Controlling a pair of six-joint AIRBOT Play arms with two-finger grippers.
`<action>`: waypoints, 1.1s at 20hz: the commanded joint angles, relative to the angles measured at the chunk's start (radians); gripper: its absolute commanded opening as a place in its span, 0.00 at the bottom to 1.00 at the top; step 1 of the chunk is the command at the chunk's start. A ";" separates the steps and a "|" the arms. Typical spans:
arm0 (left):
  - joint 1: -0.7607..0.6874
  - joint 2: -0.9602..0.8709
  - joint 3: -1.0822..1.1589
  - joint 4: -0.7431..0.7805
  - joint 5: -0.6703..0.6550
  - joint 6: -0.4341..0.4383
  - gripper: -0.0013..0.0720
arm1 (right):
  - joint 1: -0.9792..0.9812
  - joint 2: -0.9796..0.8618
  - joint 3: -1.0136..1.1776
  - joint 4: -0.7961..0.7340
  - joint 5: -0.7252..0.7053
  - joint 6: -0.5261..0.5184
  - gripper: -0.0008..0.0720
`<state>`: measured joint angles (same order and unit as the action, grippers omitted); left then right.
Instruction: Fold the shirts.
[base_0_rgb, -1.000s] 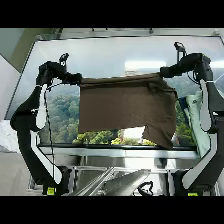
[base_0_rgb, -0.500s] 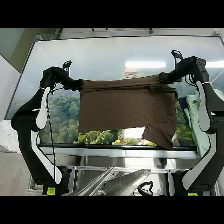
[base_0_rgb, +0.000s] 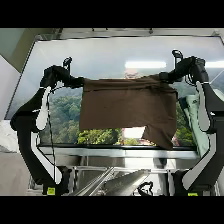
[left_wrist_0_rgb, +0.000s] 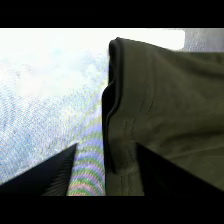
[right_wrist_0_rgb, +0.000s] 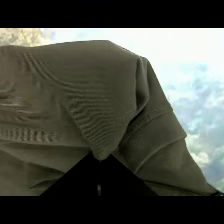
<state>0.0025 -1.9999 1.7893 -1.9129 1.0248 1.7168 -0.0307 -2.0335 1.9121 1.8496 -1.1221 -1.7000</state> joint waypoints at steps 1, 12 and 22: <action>-0.003 0.006 -0.001 -0.048 0.014 0.002 0.71 | 0.001 -0.001 0.001 0.012 0.004 0.003 0.04; 0.148 0.080 0.122 -0.051 0.705 -0.109 0.71 | -0.109 0.260 0.010 -0.119 -0.375 0.093 0.59; 0.049 0.358 -0.752 -0.073 0.341 -0.005 0.71 | -0.348 0.655 -0.592 -0.078 -0.391 0.108 0.51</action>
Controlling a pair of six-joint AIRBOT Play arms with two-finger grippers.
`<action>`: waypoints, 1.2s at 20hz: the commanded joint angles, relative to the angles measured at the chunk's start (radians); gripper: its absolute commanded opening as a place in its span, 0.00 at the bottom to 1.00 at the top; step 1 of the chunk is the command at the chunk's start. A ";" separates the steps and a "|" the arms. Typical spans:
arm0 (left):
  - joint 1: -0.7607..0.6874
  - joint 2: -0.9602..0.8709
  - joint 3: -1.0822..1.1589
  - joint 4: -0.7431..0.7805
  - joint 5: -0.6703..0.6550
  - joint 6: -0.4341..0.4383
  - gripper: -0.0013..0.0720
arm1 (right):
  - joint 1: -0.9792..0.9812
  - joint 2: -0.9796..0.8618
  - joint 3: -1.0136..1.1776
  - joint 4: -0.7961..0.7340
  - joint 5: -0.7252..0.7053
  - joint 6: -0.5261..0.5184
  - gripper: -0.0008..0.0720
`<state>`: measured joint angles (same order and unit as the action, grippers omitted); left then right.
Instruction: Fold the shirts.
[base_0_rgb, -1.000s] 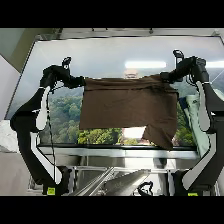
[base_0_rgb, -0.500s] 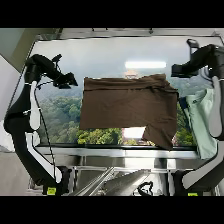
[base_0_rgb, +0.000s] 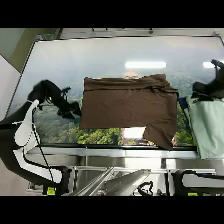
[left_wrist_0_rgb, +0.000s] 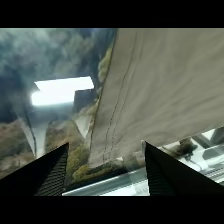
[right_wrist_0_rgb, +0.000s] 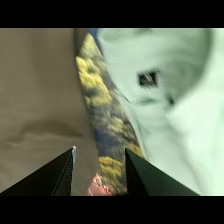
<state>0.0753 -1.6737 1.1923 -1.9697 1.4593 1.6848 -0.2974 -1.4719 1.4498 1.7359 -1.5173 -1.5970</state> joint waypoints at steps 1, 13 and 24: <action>-0.028 0.032 -0.174 -0.053 -0.126 0.046 0.71 | -0.115 0.113 -0.159 0.072 0.003 0.003 0.51; -0.008 0.032 -0.028 -0.176 -0.076 0.113 0.03 | -0.126 0.200 -0.724 0.213 0.196 -0.029 0.90; -0.008 0.032 -0.020 -0.169 -0.069 0.114 0.03 | -0.073 0.027 -0.779 0.436 0.312 -0.214 0.19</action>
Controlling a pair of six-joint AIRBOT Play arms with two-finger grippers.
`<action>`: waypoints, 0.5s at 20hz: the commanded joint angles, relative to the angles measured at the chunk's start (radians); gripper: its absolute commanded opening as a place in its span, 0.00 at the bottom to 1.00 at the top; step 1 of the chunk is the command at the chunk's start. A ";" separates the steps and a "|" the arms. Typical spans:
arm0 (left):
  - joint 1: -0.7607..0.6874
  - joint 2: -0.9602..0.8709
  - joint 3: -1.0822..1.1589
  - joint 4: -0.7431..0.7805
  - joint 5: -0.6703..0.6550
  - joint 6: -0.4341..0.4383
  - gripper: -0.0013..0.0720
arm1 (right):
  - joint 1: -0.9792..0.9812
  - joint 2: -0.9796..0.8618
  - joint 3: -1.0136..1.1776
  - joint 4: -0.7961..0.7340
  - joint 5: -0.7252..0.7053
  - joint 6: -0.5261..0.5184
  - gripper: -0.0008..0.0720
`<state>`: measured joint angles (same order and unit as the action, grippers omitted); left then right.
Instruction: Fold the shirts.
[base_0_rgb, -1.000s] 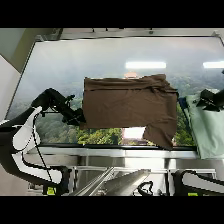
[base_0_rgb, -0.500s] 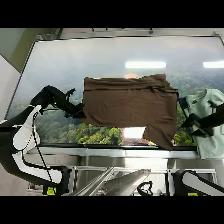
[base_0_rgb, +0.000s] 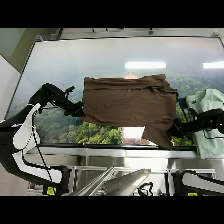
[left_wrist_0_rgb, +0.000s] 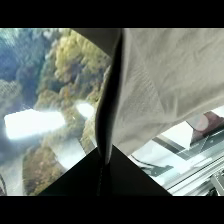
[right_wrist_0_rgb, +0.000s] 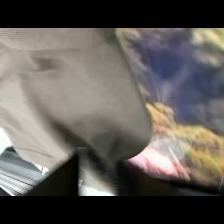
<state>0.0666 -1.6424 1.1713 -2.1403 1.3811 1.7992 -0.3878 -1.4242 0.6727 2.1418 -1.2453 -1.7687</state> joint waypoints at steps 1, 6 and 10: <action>0.001 0.001 0.001 0.003 0.021 -0.001 0.03 | 0.019 -0.010 0.006 0.035 0.022 -0.042 0.07; -0.001 0.022 -0.033 0.222 0.175 -0.099 0.03 | 0.019 0.178 0.005 -0.353 -0.079 0.234 0.04; 0.040 0.150 -0.183 0.369 0.174 -0.124 0.03 | -0.003 0.316 -0.004 -0.550 -0.164 0.338 0.04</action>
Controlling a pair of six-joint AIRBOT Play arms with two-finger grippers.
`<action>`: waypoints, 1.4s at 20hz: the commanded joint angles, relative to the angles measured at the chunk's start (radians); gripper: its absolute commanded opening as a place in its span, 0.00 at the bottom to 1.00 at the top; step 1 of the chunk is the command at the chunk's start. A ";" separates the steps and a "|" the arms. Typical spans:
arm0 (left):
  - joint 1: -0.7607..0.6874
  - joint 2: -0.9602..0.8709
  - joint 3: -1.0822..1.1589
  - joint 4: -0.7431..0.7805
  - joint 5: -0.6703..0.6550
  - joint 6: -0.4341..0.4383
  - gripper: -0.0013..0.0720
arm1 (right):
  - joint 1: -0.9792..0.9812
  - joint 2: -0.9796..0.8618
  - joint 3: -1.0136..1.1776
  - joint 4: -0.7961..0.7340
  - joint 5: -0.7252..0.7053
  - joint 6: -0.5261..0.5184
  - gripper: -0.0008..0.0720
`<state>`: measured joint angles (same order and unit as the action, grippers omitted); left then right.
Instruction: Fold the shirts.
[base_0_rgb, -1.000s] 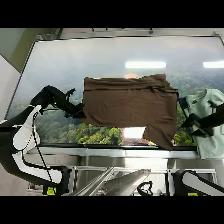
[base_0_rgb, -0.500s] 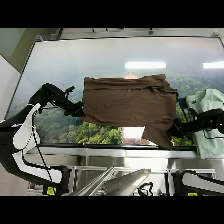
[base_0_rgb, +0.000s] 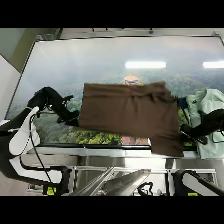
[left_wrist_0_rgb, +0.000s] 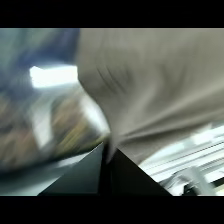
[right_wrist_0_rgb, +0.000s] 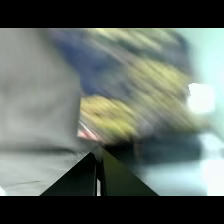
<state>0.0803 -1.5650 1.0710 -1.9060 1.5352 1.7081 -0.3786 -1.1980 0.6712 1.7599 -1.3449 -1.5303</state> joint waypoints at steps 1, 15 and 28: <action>0.051 0.107 -0.111 0.134 0.006 -0.033 0.03 | -0.010 0.105 -0.002 -0.148 -0.054 0.080 0.04; -0.021 -0.182 0.459 -0.061 -0.235 -0.032 0.03 | 0.216 -0.232 0.402 0.381 0.393 -0.119 0.04; -0.095 -0.457 0.848 -0.131 -0.150 -0.030 0.94 | 0.118 -0.359 0.558 0.365 0.110 -0.175 0.95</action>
<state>0.0063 -2.0018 1.8427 -2.0266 1.3487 1.6756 -0.1978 -1.5520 1.1843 2.1300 -1.0782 -1.6779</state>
